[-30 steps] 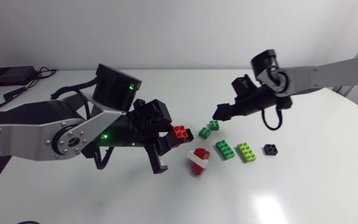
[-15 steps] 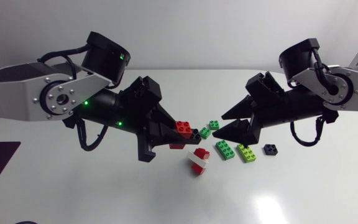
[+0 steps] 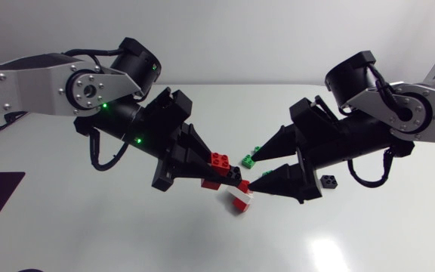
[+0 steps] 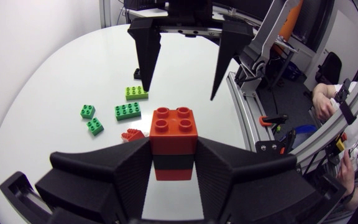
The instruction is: Separate the duplo bricks
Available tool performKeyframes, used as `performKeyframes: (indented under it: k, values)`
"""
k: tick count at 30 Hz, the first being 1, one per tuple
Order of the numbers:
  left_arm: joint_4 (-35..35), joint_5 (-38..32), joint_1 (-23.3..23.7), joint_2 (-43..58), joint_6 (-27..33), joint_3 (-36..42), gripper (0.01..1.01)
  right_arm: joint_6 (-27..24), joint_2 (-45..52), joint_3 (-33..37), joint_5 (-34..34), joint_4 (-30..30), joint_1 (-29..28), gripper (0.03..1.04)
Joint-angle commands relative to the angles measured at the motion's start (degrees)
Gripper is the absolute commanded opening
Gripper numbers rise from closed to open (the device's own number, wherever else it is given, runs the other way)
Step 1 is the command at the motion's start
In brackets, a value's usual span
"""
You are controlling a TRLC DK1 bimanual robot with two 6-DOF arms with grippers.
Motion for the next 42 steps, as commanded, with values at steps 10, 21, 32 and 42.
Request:
performKeyframes:
  k: [10,21,32,42]
  values:
    - [-5.6,3.6,0.3,4.4,5.6,5.4,0.333,-3.0,1.7,0.5,-0.7,-0.4,2.6,1.00]
    - [-7.3,4.5,-0.1,5.3,7.0,5.9,0.333,-3.0,4.6,-0.4,0.3,2.2,5.2,0.96]
    - [-8.5,5.5,-0.3,5.6,7.6,6.1,0.333,-2.9,5.2,-1.7,0.8,5.2,6.3,0.70]
    - [-8.6,5.5,-0.5,5.9,7.7,6.1,0.333,-3.3,5.0,-3.5,1.1,6.8,6.7,0.33]
